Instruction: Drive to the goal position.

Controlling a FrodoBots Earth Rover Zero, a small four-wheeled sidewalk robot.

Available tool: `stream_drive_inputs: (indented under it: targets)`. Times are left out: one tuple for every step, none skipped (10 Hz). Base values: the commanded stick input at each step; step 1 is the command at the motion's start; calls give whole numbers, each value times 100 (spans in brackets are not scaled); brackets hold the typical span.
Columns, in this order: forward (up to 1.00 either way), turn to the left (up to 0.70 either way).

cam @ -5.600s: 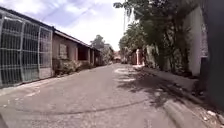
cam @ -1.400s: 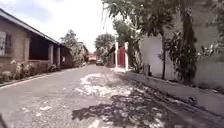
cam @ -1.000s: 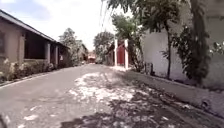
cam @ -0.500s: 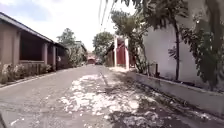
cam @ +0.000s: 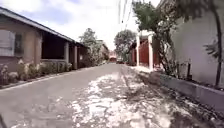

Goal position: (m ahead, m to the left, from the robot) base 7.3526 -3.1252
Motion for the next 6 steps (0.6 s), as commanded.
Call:
stream_drive_inputs:
  targets:
    - [70, 0]
    - [70, 0]
    - [70, 0]
    - [70, 0]
    - [70, 0]
    - [70, 0]
